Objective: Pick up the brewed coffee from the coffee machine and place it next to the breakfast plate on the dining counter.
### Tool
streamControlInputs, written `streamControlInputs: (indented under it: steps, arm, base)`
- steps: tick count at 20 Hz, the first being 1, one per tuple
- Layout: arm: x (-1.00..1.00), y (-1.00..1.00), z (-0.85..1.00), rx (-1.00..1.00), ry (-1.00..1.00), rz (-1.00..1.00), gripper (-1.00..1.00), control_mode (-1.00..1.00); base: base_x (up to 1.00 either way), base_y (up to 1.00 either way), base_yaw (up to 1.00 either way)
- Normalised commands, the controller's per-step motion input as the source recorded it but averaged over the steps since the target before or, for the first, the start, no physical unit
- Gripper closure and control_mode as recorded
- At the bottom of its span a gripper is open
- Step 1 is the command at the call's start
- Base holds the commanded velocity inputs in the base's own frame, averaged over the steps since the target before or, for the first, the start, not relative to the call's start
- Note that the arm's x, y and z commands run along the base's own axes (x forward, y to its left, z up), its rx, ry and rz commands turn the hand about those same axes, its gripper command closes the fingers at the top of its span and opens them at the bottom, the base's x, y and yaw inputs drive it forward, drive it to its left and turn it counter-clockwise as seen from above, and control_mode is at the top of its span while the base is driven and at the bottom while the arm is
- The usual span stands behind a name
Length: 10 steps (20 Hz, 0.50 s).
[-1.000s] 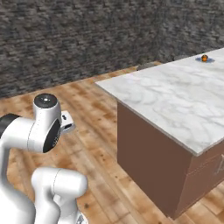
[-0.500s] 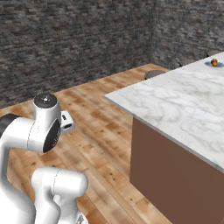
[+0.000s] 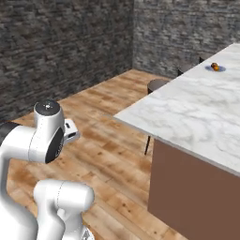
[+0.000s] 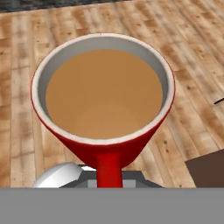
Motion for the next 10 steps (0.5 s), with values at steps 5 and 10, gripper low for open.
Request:
streamControlInputs:
  steps: [5, 10]
  arm:
    - [0.00, 0.00, 0.00, 0.00, 0.00, 0.00, 1.00, 1.00]
    - [0.00, 0.00, 0.00, 0.00, 0.00, 0.00, 1.00, 1.00]
  base:
    - [1.00, 1.00, -0.41]
    - [1.00, 1.00, -0.41]
